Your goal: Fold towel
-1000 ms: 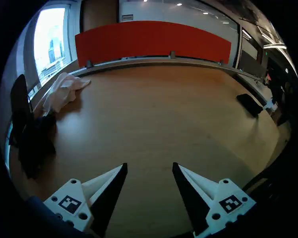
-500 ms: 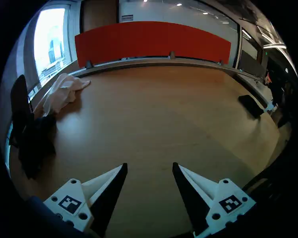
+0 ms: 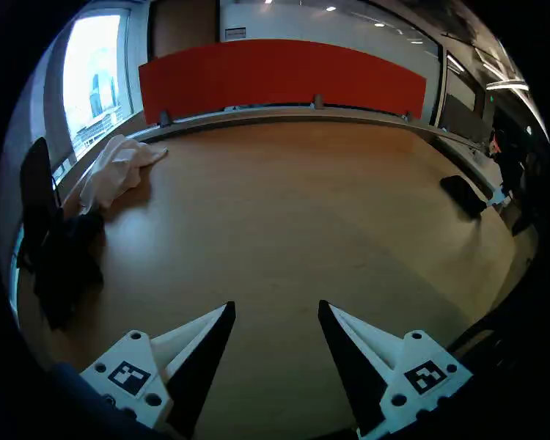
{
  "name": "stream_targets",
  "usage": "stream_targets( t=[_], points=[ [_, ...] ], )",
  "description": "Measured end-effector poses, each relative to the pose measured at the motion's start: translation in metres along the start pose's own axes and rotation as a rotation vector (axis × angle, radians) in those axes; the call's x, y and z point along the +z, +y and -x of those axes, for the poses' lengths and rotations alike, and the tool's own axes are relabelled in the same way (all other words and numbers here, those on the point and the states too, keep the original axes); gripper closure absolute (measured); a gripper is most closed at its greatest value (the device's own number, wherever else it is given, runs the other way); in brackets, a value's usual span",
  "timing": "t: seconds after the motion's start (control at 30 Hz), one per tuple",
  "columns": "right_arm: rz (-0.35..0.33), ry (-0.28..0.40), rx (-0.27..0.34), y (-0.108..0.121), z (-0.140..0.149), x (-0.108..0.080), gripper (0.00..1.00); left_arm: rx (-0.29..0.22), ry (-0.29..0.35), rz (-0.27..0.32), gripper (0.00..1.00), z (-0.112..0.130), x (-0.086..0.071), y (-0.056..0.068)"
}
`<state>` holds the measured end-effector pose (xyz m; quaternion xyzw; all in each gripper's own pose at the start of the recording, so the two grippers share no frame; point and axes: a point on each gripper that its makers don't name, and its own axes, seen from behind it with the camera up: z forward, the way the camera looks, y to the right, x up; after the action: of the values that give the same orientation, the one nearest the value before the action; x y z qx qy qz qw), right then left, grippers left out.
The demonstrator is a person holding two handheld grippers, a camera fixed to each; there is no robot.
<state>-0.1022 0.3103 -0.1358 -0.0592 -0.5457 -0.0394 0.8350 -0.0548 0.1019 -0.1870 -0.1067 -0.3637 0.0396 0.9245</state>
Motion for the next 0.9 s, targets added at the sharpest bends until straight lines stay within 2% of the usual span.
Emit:
stream_targets(
  t=[0.33,0.47,0.73,0.9],
  points=[
    [0.007,0.005,0.001,0.0,-0.002,-0.001,0.98,-0.002,0.002,-0.001,0.17,0.0,-0.001,-0.002],
    [0.01,0.014,0.008,-0.001,-0.002,-0.002,0.94,-0.004,0.005,-0.001,0.17,-0.001,-0.001,-0.002],
    [0.041,0.034,0.008,0.004,-0.003,-0.008,0.76,-0.006,0.005,0.003,0.17,0.0,-0.002,-0.002],
    [0.067,0.038,-0.004,0.007,-0.004,-0.013,0.58,-0.009,0.008,0.006,0.17,-0.001,-0.002,-0.002]
  ],
)
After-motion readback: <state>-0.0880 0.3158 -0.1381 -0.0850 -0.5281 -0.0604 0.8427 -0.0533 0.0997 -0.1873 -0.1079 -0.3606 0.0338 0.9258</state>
